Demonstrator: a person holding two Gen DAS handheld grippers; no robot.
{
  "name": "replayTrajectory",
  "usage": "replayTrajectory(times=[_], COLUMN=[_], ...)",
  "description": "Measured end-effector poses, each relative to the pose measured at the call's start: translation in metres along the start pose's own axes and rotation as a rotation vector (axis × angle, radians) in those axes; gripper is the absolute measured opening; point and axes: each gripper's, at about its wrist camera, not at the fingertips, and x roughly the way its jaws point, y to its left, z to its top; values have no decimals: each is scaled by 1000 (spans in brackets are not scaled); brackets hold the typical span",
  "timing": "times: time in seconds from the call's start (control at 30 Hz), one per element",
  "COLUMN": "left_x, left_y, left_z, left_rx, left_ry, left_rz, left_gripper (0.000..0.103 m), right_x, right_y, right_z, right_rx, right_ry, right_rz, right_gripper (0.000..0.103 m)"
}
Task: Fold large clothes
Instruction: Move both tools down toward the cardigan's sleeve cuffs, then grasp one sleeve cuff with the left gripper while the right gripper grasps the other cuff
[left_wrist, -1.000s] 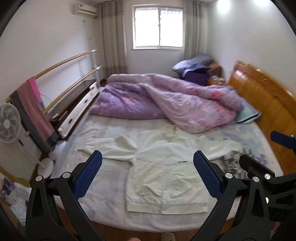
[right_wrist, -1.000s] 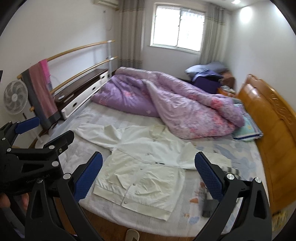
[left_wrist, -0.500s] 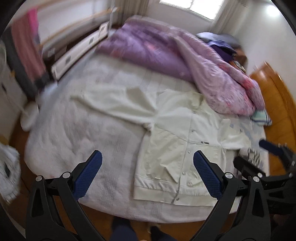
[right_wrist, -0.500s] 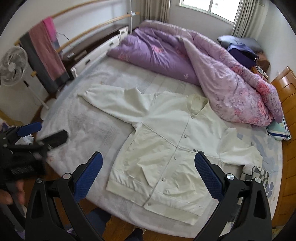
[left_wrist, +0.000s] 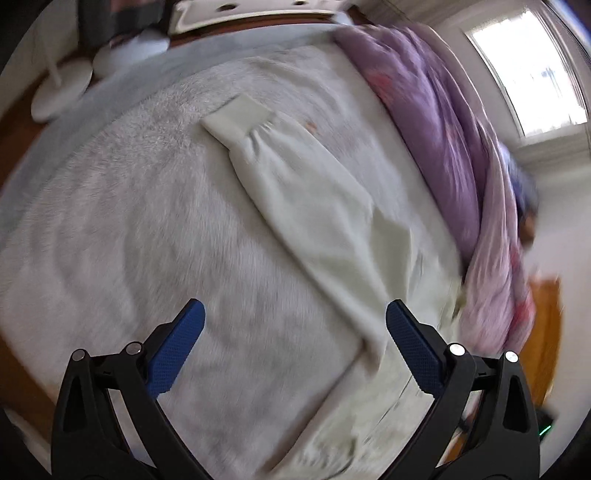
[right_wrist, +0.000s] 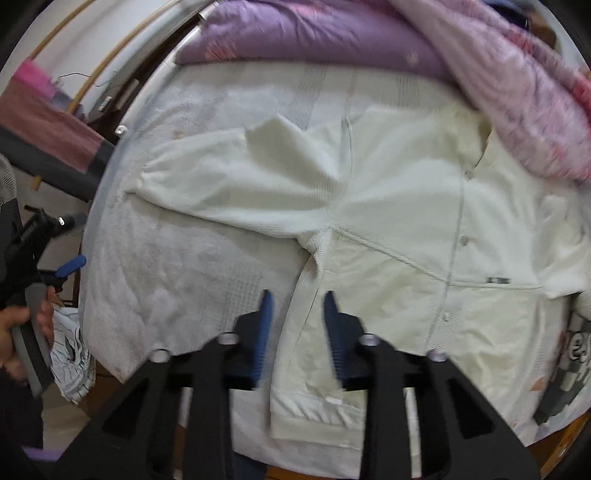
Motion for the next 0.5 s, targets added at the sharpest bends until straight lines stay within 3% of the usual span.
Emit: replayTrajectory(times=[0.1,0.13,0.17,0.2,0.33,0.5], left_x=[29,36,48,59,97,138], left_y=[15,17,22,27,33,50], left_z=[39,48,61,73,111,138], left_rx=[-38,-43,-71,-102,-125,-189], left_ry=[-50,-55,-57,-50,-72,-24], left_rz=[34,36,21,6,41,63], left_gripper=[97,93,79,77,74,62], right_x=[30,40,45,54,86,110], right_y=[-4,-5,-5,-7,-19,-42], right_z=[15,19,20,22,21,24], right_rx=[21,17,18,23,34,110], right_ry=[16,25,29,40,76,84], right_rz=[30,35,44,51,61,103], right_gripper=[15,15,15,15,15,15])
